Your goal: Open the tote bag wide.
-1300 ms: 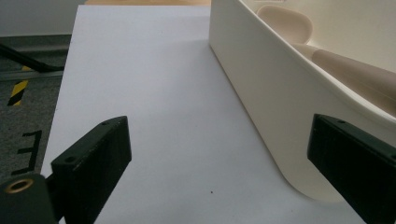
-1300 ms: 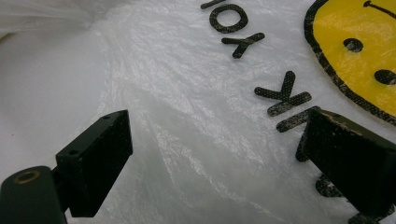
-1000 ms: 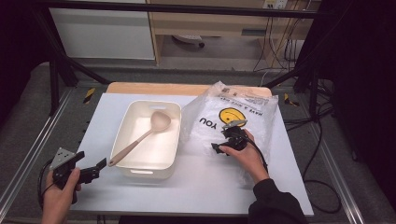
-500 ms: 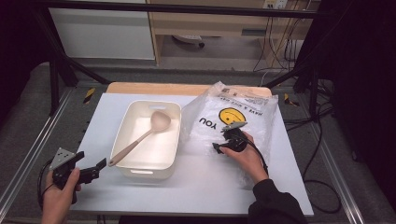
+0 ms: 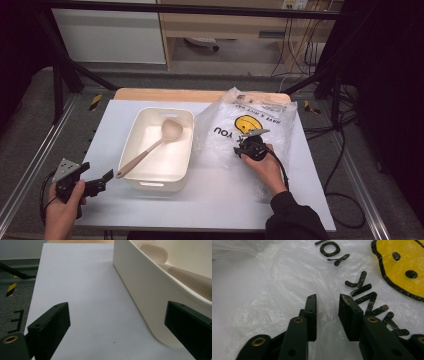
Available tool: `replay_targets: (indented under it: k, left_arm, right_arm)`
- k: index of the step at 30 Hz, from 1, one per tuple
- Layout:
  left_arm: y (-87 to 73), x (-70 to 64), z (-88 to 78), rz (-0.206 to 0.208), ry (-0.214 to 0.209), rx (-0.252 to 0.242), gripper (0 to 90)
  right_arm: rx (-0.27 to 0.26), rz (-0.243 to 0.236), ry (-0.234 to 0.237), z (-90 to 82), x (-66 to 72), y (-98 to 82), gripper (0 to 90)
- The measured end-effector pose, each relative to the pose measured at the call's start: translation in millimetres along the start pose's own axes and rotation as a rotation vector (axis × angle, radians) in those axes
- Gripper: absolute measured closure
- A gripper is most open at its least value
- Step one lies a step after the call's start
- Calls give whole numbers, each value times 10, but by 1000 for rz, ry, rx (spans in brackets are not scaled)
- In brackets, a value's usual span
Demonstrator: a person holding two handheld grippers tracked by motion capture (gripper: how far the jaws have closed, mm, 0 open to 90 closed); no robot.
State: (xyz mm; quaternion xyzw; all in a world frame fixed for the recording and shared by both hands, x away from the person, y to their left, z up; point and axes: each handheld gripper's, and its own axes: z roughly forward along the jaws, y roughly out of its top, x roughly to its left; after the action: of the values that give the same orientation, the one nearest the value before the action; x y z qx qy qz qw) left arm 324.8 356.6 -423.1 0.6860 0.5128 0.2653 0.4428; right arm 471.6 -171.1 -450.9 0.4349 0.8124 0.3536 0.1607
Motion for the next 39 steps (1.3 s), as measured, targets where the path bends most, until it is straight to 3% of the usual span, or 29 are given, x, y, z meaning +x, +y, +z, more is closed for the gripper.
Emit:
replay_targets:
  k: [8, 12, 19, 24, 27, 30, 33, 35, 37, 39]
  left_arm:
    - [-1, 3, 1, 0, 1, 3, 61]
    - [4, 2, -11, -5, 3, -6, 61]
    - [123, 19, -146, -52, 1, -94, 65]
    - [328, -51, -318, -48, -11, -153, 66]
    - [453, -170, -398, -38, -45, -185, 62]
    - [545, -346, -408, -10, -107, -189, 55]
    - [611, -539, -368, 22, -133, -183, 56]
    - [652, -658, -330, 27, -148, -172, 65]
    - [699, -773, -282, -11, -210, -174, 80]
    - [751, -925, -232, 12, -233, -163, 95]
  right_arm:
    - [-8, -6, 14, 16, -11, -4, 892]
    - [-9, 9, 27, 11, -36, -9, 900]
    - [7, 16, 52, -96, 93, -15, 900]
    - [31, 35, 55, -164, 203, -65, 900]
    - [17, 36, 59, -231, 241, -78, 900]
    - [2, 43, 60, -276, 238, -57, 900]
    - [-23, 49, 67, -312, 226, -30, 900]
    - [-41, 59, 74, -338, 222, -12, 900]
    - [-59, 68, 85, -364, 222, 2, 900]
    - [-60, 59, 88, -373, 231, 8, 900]
